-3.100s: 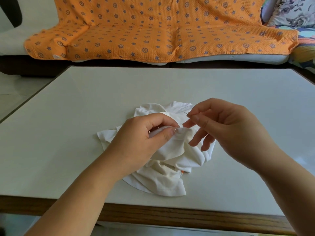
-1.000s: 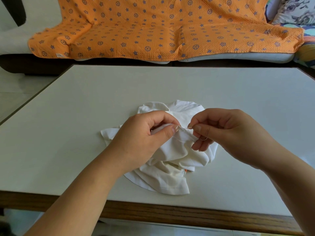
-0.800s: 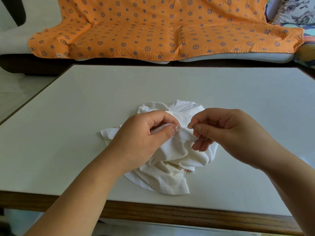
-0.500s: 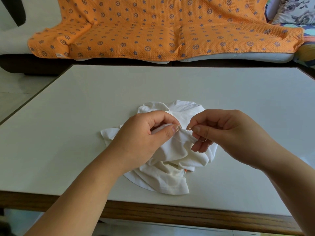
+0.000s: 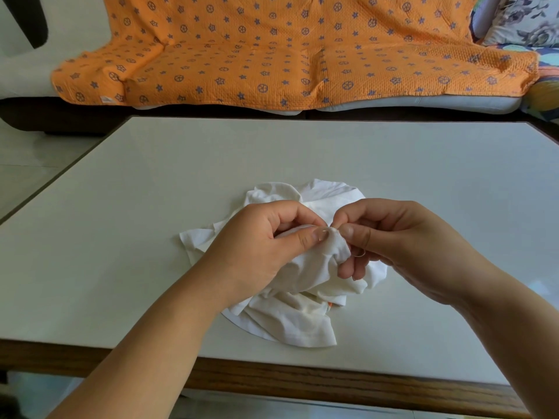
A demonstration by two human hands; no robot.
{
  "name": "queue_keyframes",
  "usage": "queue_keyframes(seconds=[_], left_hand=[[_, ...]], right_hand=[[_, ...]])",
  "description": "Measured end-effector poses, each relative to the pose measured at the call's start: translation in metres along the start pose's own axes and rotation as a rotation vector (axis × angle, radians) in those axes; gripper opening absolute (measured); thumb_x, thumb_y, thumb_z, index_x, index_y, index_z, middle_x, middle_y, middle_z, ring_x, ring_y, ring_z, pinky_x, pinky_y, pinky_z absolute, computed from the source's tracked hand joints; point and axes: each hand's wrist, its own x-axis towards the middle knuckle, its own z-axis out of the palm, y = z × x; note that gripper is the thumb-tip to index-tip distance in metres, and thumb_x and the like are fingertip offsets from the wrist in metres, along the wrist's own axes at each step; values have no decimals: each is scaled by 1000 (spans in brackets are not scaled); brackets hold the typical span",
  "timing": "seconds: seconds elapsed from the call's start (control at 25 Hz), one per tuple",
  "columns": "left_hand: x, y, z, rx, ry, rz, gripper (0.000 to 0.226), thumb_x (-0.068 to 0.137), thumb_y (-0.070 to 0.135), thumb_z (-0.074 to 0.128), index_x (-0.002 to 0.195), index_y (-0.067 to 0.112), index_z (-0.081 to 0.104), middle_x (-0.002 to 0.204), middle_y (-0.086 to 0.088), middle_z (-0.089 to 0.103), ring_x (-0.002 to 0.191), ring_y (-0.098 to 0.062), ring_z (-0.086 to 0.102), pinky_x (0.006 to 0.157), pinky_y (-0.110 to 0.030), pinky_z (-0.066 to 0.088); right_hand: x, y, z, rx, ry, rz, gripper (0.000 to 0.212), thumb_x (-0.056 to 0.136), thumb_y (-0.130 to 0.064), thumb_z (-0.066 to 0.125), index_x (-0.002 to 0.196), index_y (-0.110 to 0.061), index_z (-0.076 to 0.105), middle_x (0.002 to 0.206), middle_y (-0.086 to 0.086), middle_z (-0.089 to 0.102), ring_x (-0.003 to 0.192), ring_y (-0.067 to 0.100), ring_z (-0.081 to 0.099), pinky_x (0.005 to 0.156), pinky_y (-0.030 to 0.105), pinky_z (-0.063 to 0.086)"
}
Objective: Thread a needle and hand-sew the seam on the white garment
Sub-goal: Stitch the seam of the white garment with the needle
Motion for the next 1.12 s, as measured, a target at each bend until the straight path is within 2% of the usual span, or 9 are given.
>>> queue_keyframes(seconds=[0.12,0.24,0.32,0.4,0.56,0.72,0.8,0.96,1.12], left_hand=[[0,-1,2,-31,-2,-7,20,78,37,65,87,22,73,83,8,76,84,-4,71,79,-20,55],[0,-2,2,-103,12,-38,13,82,30,66,86,20,74,81,6,76,81,-4,70,76,-18,53],[1,-3,4,-80,38,-49,7,87,22,68,85,20,74,78,9,75,77,1,68,73,-14,50],[2,-4,7,-11,80,-51,7,87,20,69,85,19,76,78,11,74,77,3,68,74,-13,50],[4,-6,10,27,124,-78,6,86,23,72,86,20,77,83,8,75,82,-3,69,80,-22,54],[4,-6,9,-32,116,-150,8,87,26,71,83,22,77,82,3,75,84,-11,70,83,-31,54],[4,-6,8,-75,103,-181,8,86,27,71,82,22,77,82,3,75,85,-12,70,85,-32,53],[5,-7,8,-173,78,-211,9,85,26,72,83,20,78,85,3,76,89,-11,70,90,-34,53],[5,-6,8,-223,64,-233,11,86,24,71,86,16,77,86,2,76,87,-9,69,88,-30,52]], right_hand=[[2,2,1,56,-24,4,14,81,-18,61,86,-7,68,71,21,64,59,27,65,55,27,51],[3,0,2,89,-12,14,14,84,-14,59,95,-4,58,71,21,62,59,27,66,54,27,51],[2,1,2,49,3,21,6,93,-4,53,99,-5,51,71,18,64,59,27,66,55,24,50],[1,3,3,-75,21,2,10,99,1,45,100,-9,49,69,11,67,63,28,67,60,25,52],[-1,6,7,-263,57,-56,22,99,1,44,100,-16,57,71,10,69,65,22,68,66,26,53],[0,3,9,-288,88,-52,27,98,1,47,104,-20,63,72,11,68,62,14,68,65,22,54],[2,5,10,-323,112,-33,23,98,-3,50,102,-22,62,73,6,70,62,11,67,63,18,52],[5,8,9,-366,188,-46,19,94,-8,58,86,-20,71,73,-1,71,66,10,67,63,21,53],[4,6,8,-380,225,-59,19,91,-10,63,83,-23,74,69,-4,70,59,5,63,61,12,48]])
